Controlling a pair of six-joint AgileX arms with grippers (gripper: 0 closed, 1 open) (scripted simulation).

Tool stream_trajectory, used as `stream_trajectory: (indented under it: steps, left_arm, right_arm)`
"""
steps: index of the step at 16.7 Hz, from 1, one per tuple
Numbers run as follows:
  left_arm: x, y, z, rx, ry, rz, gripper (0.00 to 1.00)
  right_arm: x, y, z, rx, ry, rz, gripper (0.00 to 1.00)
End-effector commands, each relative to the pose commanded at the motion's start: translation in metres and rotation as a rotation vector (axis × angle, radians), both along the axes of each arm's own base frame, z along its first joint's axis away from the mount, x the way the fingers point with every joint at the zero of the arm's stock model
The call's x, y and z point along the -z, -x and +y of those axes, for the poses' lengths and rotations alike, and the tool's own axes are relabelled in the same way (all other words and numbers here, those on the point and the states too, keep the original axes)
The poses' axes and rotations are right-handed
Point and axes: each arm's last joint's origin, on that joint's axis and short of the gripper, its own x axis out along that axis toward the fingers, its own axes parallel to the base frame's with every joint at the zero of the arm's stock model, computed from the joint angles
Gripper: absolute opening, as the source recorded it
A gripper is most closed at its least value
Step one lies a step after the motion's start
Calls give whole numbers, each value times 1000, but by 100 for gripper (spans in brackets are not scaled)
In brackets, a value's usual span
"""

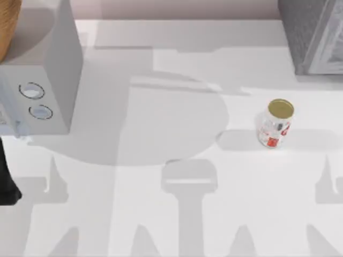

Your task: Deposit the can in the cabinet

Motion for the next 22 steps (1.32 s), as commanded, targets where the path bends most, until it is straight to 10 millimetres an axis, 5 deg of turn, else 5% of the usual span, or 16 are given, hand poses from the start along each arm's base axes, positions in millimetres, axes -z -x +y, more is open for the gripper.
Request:
stream_trajectory:
  steps: [8,15,22]
  left_arm:
    - [0,0,0,0,0,0,100]
    - [0,0,0,0,0,0,100]
    - [0,0,0,0,0,0,100]
  right_arm:
    - [-11,-12,3,26,-11,5,100]
    - [-21,-60,26,48,-19,37,100]
    - [20,-116,81,40,-12,74,100]
